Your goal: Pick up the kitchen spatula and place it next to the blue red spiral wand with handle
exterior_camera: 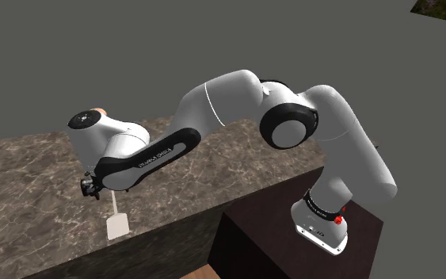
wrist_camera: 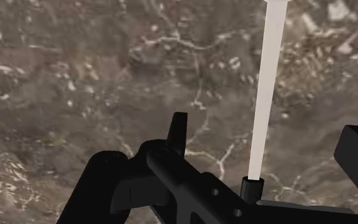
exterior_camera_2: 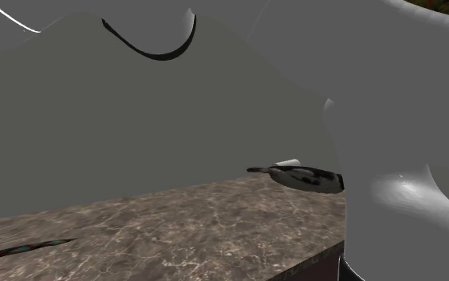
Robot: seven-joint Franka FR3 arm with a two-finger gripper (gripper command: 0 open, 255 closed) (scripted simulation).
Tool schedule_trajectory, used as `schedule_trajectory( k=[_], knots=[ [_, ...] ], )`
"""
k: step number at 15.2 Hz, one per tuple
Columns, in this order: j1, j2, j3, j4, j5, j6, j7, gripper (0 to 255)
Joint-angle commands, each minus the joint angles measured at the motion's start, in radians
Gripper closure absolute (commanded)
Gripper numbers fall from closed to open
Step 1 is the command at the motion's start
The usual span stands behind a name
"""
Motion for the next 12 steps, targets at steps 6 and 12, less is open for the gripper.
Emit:
schedule_trajectory(
  k=[6,12],
  knots=[
    [0.0,-0.079,0.008,-0.007,0.008,-0.072,-0.004,0],
    [0.0,-0.079,0.008,-0.006,0.008,-0.073,-0.004,0]
  ],
)
